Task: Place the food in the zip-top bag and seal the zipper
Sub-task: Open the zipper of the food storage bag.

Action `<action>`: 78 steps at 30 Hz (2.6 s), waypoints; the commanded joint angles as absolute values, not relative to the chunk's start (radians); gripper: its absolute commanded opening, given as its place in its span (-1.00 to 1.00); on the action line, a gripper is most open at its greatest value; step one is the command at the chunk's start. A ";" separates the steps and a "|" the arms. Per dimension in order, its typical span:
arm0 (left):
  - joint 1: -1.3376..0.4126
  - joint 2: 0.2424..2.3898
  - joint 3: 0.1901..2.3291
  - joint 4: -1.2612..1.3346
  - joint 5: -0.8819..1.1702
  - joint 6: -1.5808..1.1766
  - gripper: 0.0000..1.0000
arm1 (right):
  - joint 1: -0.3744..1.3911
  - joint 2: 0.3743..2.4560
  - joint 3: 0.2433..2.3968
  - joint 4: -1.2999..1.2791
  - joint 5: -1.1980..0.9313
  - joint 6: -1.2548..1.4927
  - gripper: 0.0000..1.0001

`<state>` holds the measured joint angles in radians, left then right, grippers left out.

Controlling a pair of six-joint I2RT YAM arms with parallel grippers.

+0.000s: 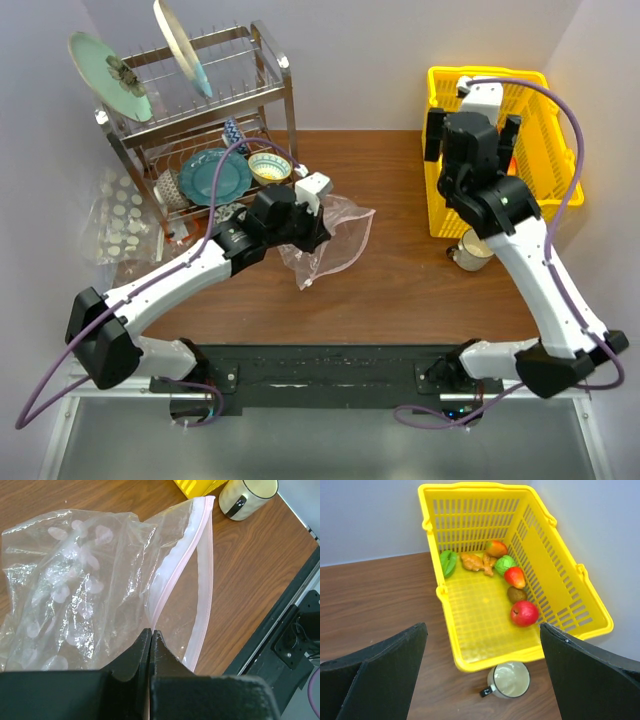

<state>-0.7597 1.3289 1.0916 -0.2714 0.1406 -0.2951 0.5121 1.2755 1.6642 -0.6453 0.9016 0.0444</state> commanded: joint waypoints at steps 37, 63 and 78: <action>-0.758 1.287 0.873 0.075 0.115 -0.141 -1.00 | -0.209 2.322 2.055 -0.173 -0.225 0.722 0.83; -0.756 1.318 0.864 0.091 0.150 -0.123 -1.00 | -0.161 2.680 2.272 0.003 -0.249 0.856 0.17; -0.758 1.302 0.877 0.072 0.160 -0.123 -1.00 | -0.143 2.445 2.175 -0.146 -0.150 0.769 -0.45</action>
